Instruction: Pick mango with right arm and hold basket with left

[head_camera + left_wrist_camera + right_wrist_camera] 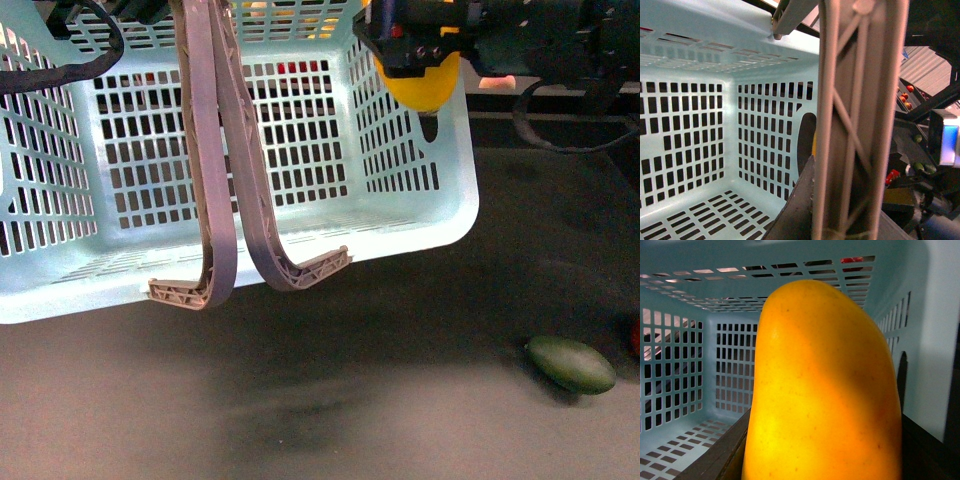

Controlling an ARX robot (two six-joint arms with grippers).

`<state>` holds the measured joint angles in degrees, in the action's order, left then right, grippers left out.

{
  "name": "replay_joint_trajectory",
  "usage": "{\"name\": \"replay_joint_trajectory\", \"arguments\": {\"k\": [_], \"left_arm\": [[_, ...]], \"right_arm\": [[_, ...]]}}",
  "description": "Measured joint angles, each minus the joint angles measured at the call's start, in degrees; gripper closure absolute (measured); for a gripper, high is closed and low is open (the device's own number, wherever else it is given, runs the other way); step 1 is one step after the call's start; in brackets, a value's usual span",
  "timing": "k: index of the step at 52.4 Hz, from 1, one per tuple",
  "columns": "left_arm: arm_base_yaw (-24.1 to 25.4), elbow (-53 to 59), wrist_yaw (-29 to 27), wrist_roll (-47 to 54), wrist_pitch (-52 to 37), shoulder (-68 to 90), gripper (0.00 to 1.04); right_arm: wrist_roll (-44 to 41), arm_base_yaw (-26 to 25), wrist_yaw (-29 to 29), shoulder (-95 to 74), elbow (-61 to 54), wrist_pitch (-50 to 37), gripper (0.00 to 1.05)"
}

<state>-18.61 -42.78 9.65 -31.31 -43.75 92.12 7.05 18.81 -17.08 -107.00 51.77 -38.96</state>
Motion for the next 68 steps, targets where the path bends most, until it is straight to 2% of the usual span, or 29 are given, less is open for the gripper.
{"name": "replay_joint_trajectory", "arguments": {"k": [7,20,32,47,57,68], "left_arm": [[0.00,0.00,-0.02,0.02,0.00,0.00,0.98],[0.00,0.00,-0.17,0.09,0.00,0.00,0.98],[-0.09,0.00,-0.04,0.11,0.33,0.02,0.98],[-0.09,0.00,-0.13,0.07,0.33,0.00,0.98],[-0.11,0.00,-0.04,0.09,0.33,0.00,0.98],[-0.11,0.00,-0.04,0.04,0.33,0.00,0.98]], "right_arm": [[-0.15,0.87,0.94,-1.68,0.55,-1.07,0.39],[0.46,1.51,2.03,-1.90,1.09,-3.37,0.07],[2.47,0.79,2.93,2.25,-1.42,-6.29,0.08],[6.01,-5.35,1.18,22.80,-15.21,-6.82,0.08],[7.76,-9.66,0.87,39.54,-25.46,-0.87,0.08],[9.79,-15.32,1.84,59.14,-34.32,11.02,0.08]]}}
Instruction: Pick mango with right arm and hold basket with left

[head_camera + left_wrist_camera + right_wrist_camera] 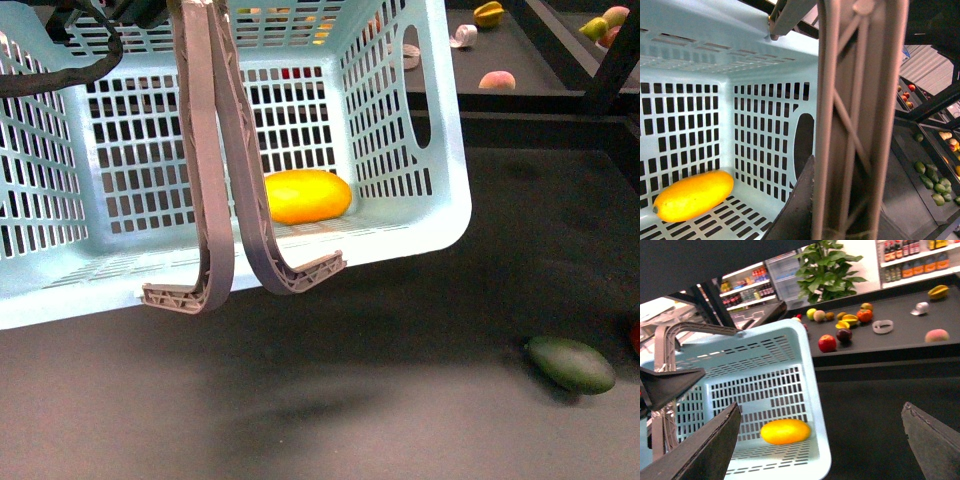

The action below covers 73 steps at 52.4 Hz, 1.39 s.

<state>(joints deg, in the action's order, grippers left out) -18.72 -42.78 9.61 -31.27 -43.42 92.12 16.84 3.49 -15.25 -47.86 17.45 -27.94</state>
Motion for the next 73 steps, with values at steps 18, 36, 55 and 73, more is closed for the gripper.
{"name": "replay_joint_trajectory", "arguments": {"k": [18,36,55,73], "left_arm": [[0.00,0.00,0.00,-0.02,0.00,0.00,0.98],[0.00,-0.02,-0.11,-0.04,0.00,0.00,0.98],[-0.02,-0.02,-0.02,-0.04,0.00,0.00,0.98],[0.00,-0.02,-0.02,-0.04,0.00,0.00,0.98]], "right_arm": [[-3.74,-2.82,7.96,9.07,-2.84,4.11,0.17],[-16.04,-3.52,15.21,17.07,-10.25,4.63,0.77],[-16.66,-3.52,15.19,24.81,-13.94,8.57,1.03],[-16.68,-3.52,15.21,30.62,-16.63,11.10,1.03]]}}
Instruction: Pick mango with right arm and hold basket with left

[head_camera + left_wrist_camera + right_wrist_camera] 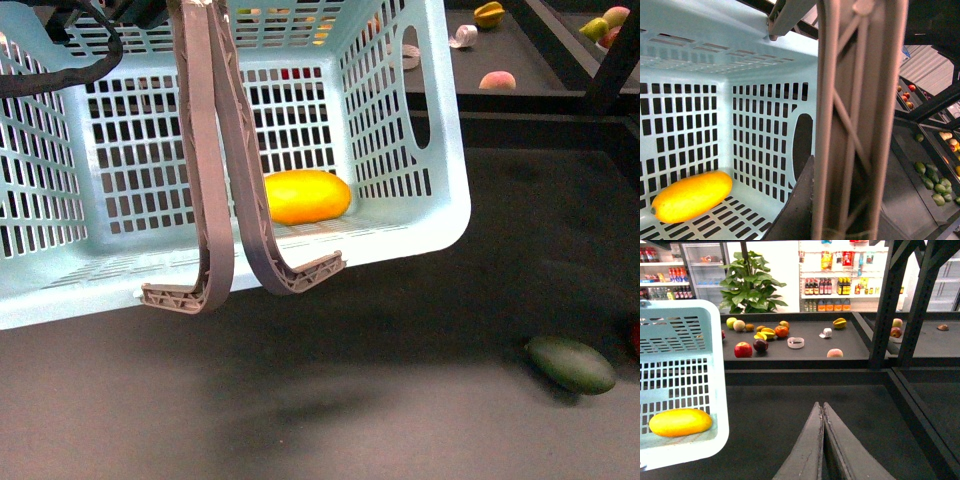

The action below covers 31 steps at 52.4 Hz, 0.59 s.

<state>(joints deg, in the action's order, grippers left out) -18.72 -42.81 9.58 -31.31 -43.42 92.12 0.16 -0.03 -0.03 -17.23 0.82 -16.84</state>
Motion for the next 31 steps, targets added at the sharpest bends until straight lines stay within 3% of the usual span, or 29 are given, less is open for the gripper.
{"name": "replay_joint_trajectory", "arguments": {"k": [24,28,31], "left_arm": [[0.00,0.00,0.00,-0.02,0.00,0.00,0.98],[-0.02,0.00,0.02,0.02,0.00,0.00,0.98],[0.02,0.00,-0.02,0.02,0.00,0.00,0.98]], "right_arm": [[-0.04,0.00,-0.02,7.08,-0.52,6.47,1.03],[-0.13,0.00,-0.15,13.64,-0.48,15.10,1.03],[-0.15,0.00,-0.20,16.74,-0.48,16.48,1.03]]}}
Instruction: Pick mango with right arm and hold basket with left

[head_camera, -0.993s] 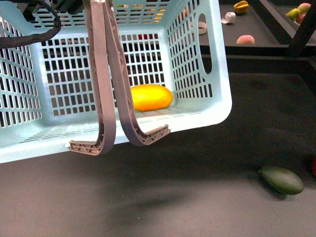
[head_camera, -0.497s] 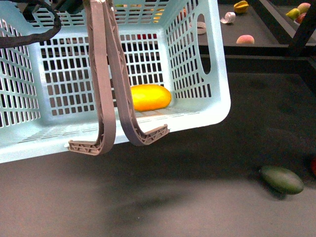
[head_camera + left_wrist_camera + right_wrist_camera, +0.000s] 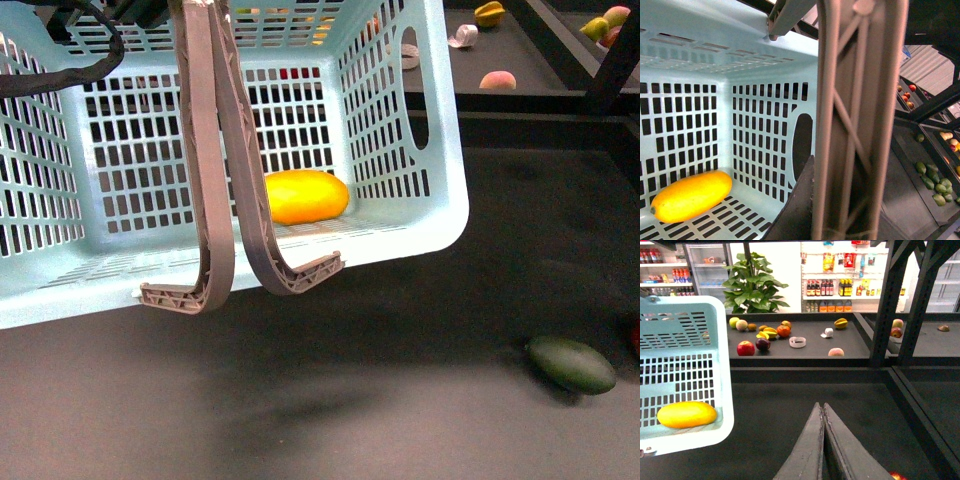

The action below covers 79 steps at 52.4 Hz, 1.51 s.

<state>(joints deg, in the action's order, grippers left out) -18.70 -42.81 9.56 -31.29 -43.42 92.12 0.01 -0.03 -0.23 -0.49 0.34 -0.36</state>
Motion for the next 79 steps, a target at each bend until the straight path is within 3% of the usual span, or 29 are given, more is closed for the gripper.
{"name": "replay_joint_trajectory", "arguments": {"k": [24,28,33,54,57,62,72,79], "left_arm": [[-0.02,0.00,0.02,-0.07,0.00,0.00,0.98],[-0.02,0.00,0.00,0.00,0.00,0.00,0.98],[-0.02,0.00,0.02,-0.02,0.00,0.00,0.98],[-0.11,-0.02,-0.33,0.24,0.15,0.00,0.98],[-1.46,-1.62,-9.64,4.70,5.62,0.00,0.98],[-2.56,-4.46,-17.79,11.85,12.33,0.76,0.98],[-2.14,-8.68,-23.61,13.97,18.67,4.26,0.98],[-0.26,-12.31,-25.49,8.11,21.57,7.28,0.98]], "right_arm": [[-0.04,0.00,-0.02,0.17,0.00,0.24,1.03],[-0.11,0.00,-0.02,0.17,0.00,0.24,0.92],[-0.09,0.00,-0.02,0.17,0.00,0.24,0.69],[-0.09,0.00,-0.02,0.17,0.00,0.24,0.08],[-0.07,0.00,0.02,0.17,0.00,0.24,0.07],[-0.13,0.00,-0.04,0.20,0.00,0.24,0.08],[-0.11,0.00,-0.02,0.24,0.00,0.26,0.08],[-0.13,0.00,-0.04,0.24,0.00,0.26,0.08]]}}
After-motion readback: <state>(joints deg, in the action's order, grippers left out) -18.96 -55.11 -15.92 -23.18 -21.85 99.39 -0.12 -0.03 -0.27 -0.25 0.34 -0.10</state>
